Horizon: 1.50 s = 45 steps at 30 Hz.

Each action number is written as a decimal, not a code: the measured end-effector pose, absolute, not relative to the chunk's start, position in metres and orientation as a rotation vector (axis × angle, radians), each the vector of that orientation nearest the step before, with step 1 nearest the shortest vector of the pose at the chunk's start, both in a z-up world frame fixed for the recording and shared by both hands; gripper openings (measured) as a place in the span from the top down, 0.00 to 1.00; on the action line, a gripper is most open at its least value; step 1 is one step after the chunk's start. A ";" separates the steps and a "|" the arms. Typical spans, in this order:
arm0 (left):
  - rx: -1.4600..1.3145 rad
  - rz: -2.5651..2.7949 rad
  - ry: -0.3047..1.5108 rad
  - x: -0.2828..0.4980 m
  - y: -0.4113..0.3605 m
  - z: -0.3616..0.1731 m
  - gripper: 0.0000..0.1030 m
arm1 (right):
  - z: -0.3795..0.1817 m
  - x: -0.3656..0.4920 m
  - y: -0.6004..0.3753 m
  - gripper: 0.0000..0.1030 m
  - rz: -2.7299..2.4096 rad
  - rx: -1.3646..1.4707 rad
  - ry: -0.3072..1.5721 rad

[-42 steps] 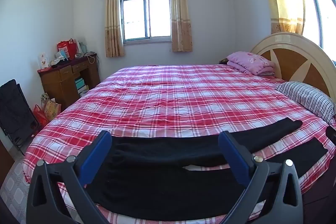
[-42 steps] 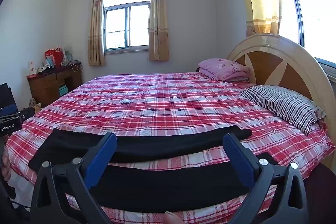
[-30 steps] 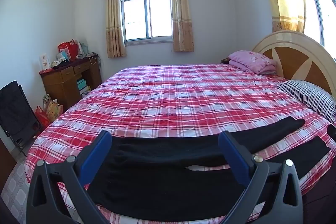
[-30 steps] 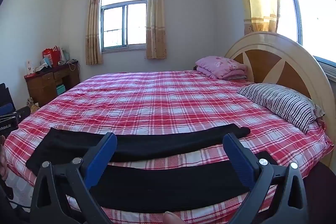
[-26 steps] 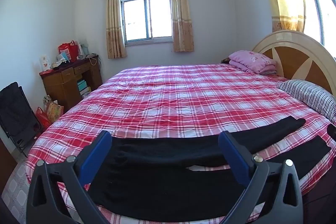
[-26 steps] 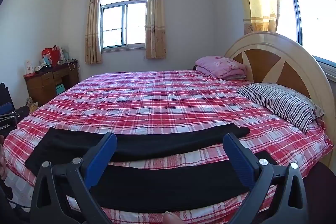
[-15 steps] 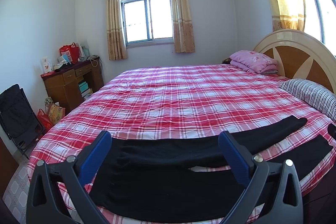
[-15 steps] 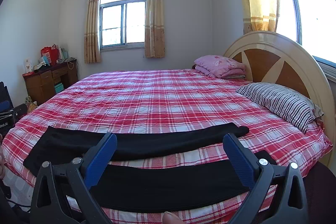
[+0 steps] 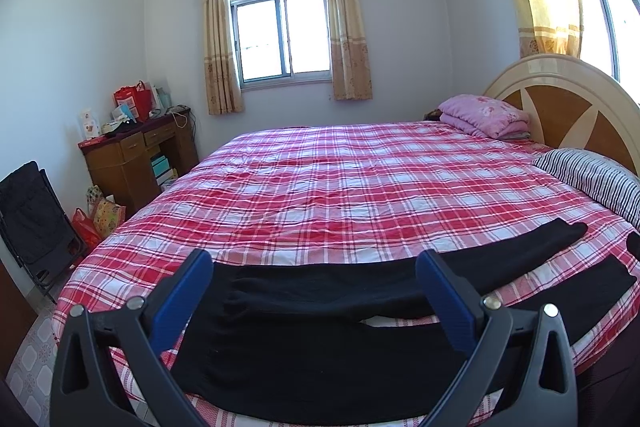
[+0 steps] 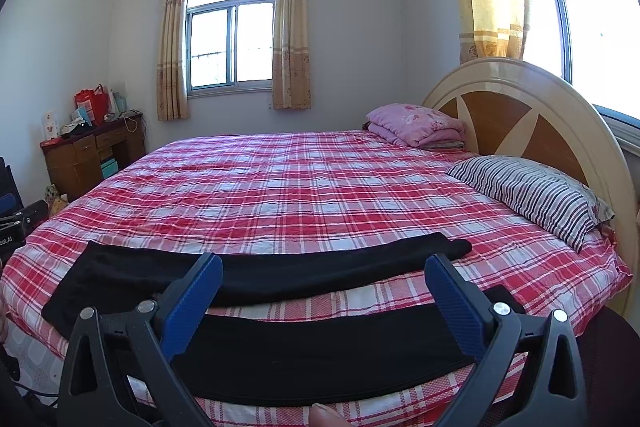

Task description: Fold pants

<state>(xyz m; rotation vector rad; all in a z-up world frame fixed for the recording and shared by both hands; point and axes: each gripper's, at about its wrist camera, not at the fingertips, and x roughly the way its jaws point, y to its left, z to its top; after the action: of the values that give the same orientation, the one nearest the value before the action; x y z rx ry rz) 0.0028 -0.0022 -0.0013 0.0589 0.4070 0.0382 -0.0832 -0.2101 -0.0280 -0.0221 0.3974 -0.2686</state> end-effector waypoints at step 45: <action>0.066 0.047 0.427 0.006 -0.001 -0.007 0.00 | -0.030 -0.076 -0.214 0.01 -0.286 -0.023 0.423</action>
<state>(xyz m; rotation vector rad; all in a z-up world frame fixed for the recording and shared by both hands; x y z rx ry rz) 0.0058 -0.0010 -0.0072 0.0658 0.4268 0.0473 -0.0761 -0.2144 -0.0302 -0.0230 0.4234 -0.2856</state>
